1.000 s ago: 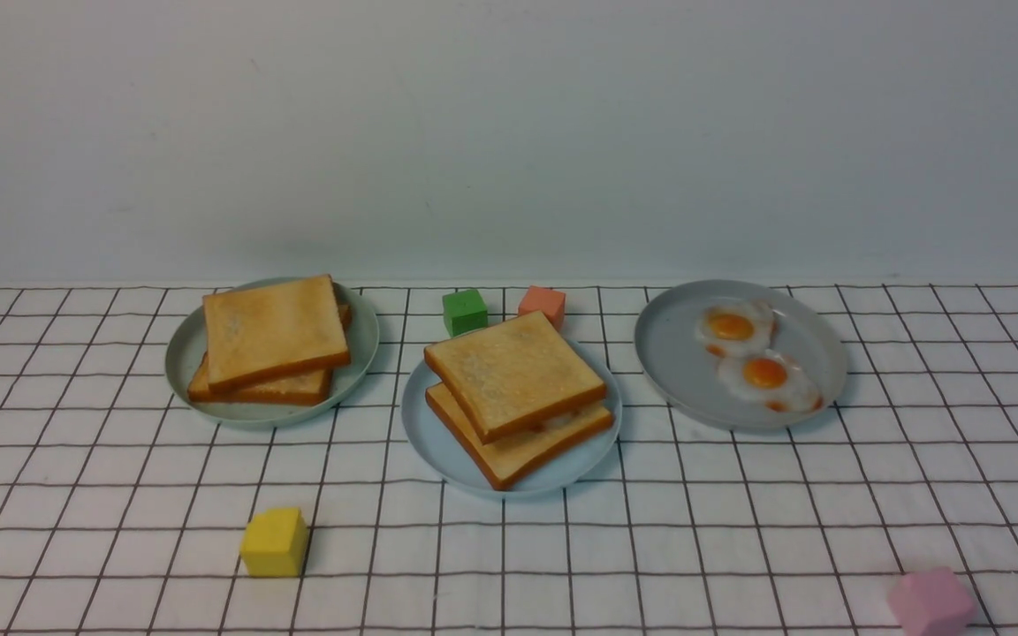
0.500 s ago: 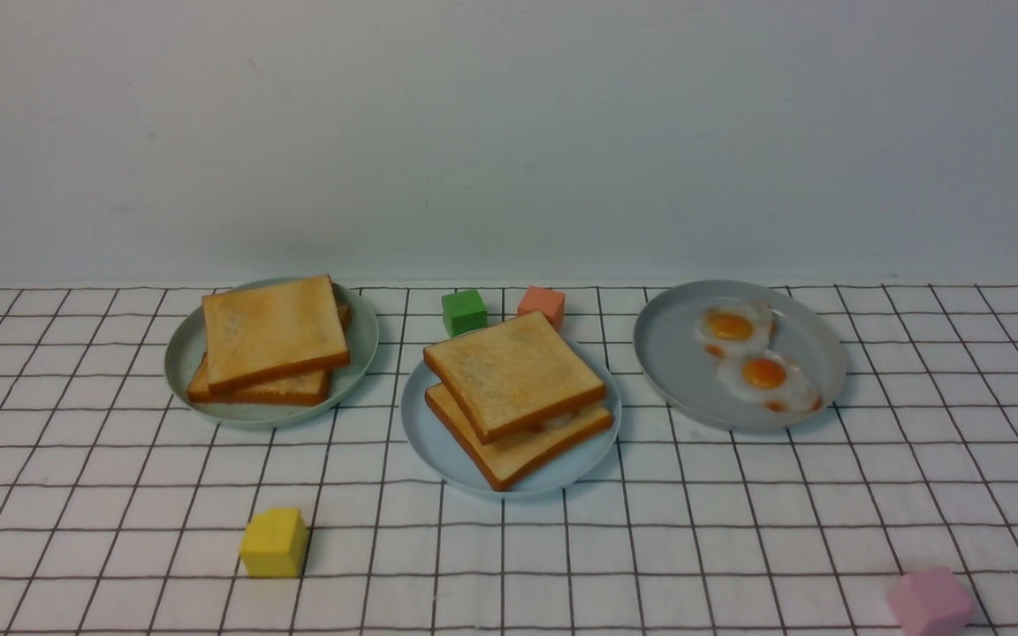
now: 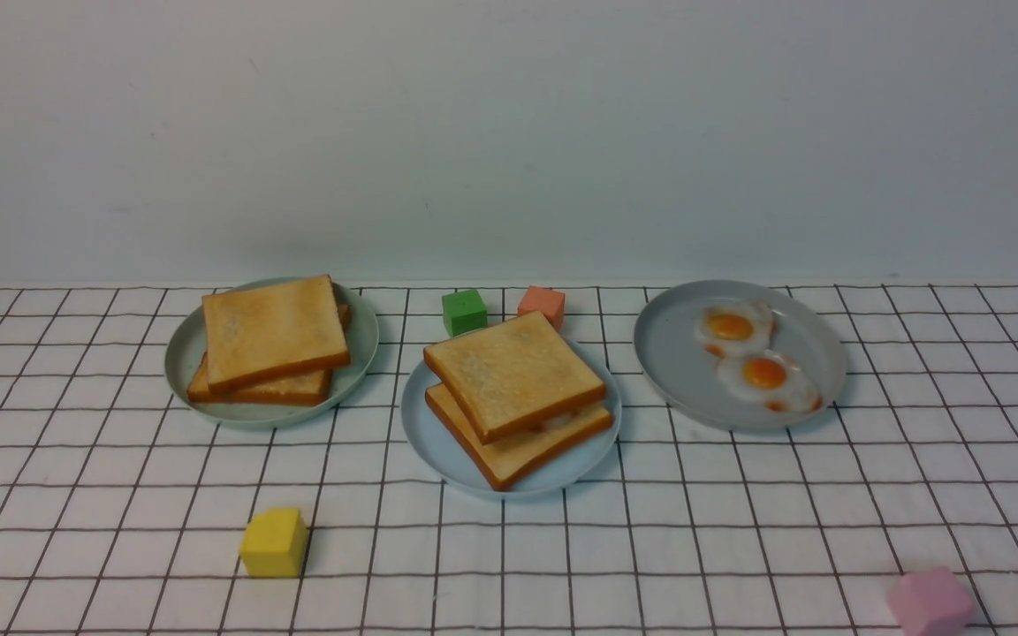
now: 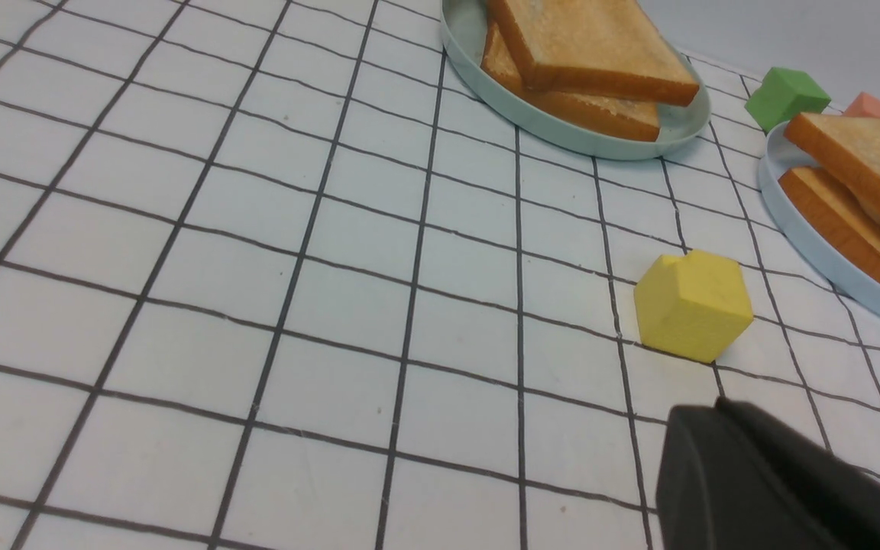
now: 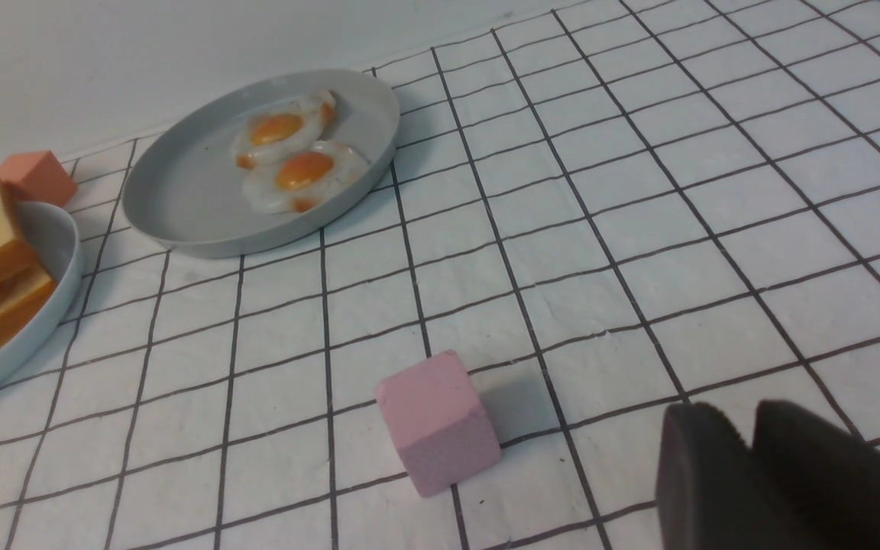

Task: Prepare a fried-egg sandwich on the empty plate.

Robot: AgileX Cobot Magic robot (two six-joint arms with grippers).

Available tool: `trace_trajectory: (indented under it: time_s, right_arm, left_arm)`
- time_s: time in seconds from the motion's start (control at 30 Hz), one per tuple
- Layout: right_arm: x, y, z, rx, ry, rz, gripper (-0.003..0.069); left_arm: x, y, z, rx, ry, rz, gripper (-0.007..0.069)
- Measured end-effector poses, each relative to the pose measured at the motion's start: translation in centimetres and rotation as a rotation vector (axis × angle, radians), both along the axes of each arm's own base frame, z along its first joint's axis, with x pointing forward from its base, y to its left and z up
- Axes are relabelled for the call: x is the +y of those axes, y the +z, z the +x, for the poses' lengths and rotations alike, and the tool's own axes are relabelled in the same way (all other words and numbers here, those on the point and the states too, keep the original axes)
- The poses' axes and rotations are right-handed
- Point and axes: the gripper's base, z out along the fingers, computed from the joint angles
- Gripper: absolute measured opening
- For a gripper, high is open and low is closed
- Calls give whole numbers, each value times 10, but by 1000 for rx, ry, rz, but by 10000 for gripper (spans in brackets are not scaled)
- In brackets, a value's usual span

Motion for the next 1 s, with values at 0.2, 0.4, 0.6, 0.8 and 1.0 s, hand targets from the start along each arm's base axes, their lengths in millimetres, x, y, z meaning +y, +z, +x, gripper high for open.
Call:
trace_trajectory:
  time_s: [0.2,0.4,0.6,0.8,1.0]
  right_arm:
    - [0,0,0,0,0,0,132]
    - [0,0,0,0,0,1,141]
    - [0,0,0,0,0,1,150]
    - [0,0,0,0,0,1,158]
    - [0,0,0,0,0,1,173]
  left_arm:
    - [0,0,0,0,0,0,-10]
    - [0,0,0,0,0,0,-10]
    - [0,0,0,0,0,0,-9]
    - [0,0,0,0,0,0,-3]
    - [0,0,0,0,0,0,1]
